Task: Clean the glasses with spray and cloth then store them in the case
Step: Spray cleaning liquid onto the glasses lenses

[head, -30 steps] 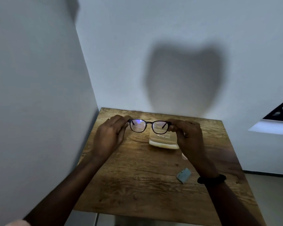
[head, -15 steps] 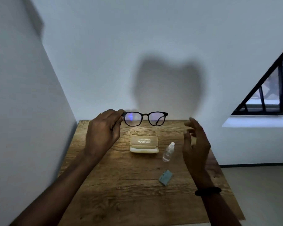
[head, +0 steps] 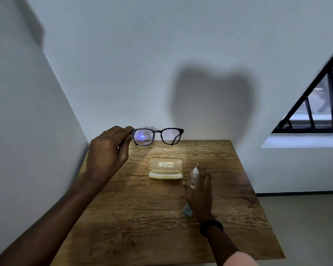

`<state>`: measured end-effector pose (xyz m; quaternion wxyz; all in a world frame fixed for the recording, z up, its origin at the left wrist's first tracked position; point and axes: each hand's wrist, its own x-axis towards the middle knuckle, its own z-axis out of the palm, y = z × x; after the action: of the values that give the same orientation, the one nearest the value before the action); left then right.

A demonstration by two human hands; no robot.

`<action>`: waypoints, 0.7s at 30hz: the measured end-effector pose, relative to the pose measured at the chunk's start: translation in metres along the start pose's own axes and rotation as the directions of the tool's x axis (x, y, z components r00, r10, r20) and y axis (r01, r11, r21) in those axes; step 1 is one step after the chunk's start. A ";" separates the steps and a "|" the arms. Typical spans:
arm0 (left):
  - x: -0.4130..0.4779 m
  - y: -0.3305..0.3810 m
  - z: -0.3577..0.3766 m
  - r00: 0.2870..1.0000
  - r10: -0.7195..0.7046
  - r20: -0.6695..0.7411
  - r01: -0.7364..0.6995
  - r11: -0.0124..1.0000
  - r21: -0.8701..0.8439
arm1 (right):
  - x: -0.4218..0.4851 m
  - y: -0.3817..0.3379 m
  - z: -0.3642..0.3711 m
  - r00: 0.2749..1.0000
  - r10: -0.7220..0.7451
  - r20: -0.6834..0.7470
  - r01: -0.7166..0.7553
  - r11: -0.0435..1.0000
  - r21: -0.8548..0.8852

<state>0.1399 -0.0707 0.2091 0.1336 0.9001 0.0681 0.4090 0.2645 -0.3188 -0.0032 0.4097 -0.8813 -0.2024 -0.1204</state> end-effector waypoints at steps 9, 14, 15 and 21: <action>-0.012 0.000 -0.003 0.999 -0.032 -0.010 0.032 0.999 0.019 | 0.004 0.000 0.014 0.998 0.020 0.053 -0.013 0.991 -0.130; -0.016 0.003 -0.005 0.999 -0.045 -0.008 0.045 0.999 0.030 | 0.010 0.001 0.012 0.998 -0.003 0.067 0.011 0.993 -0.121; -0.017 0.003 -0.006 0.999 -0.046 -0.011 0.046 0.998 0.032 | 0.010 0.000 0.010 0.997 -0.010 0.073 0.018 0.995 -0.102; -0.023 0.000 -0.011 0.998 -0.045 -0.032 0.047 0.998 0.040 | 0.010 -0.013 -0.011 0.997 -0.075 0.031 0.075 0.997 0.000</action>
<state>0.1169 -0.0740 0.1995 0.1235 0.8945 0.0992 0.4182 0.2666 -0.3171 0.0164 0.4013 -0.8750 -0.2415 -0.1223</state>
